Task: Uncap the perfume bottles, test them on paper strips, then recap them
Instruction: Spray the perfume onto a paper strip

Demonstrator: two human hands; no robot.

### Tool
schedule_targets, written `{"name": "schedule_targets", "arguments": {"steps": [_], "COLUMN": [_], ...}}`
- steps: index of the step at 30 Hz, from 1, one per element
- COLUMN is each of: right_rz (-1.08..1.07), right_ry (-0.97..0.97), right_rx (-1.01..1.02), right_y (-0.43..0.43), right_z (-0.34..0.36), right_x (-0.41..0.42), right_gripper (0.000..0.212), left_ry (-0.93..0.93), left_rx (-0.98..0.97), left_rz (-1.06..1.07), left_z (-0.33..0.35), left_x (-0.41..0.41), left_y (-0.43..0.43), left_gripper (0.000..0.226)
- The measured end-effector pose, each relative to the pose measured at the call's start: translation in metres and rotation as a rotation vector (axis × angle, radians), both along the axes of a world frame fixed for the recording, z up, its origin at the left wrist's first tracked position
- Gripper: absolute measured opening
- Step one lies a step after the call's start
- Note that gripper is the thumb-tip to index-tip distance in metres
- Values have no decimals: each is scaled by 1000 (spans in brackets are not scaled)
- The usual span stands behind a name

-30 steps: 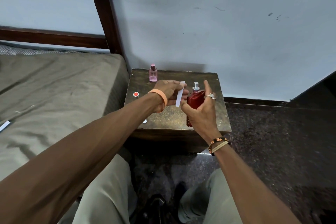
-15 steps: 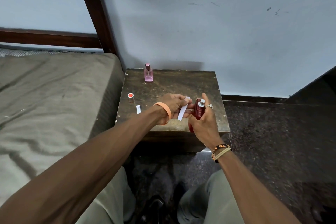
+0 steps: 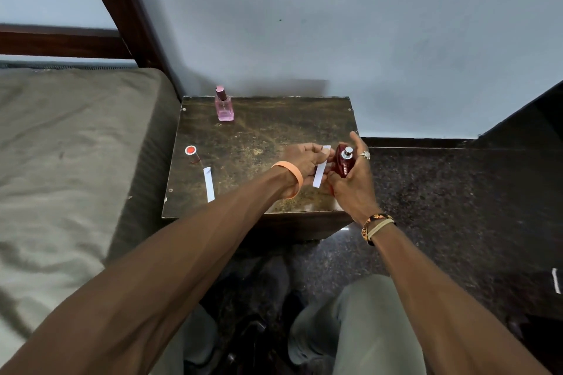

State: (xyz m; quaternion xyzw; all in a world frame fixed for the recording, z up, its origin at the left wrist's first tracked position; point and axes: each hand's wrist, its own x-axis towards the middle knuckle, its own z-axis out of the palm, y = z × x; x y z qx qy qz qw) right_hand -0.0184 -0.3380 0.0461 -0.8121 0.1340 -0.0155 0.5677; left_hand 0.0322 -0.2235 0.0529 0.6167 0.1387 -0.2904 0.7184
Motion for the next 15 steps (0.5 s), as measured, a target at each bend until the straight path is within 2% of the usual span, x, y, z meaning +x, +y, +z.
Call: {"name": "schedule_targets", "arguments": {"steps": [10, 15], "right_rz": [-69, -69], "right_ry": [-4, -24], "right_rx": [42, -10], "right_y": [-21, -19], "right_z": [-20, -26], "right_x": [14, 10], "right_gripper": [85, 85], "left_ry": [36, 34], "left_rx": [-43, -77], "left_rz": [5, -10], "left_z": [-16, -20], "left_x": [5, 2], "left_y": [-18, -16], "left_gripper": [15, 15]}}
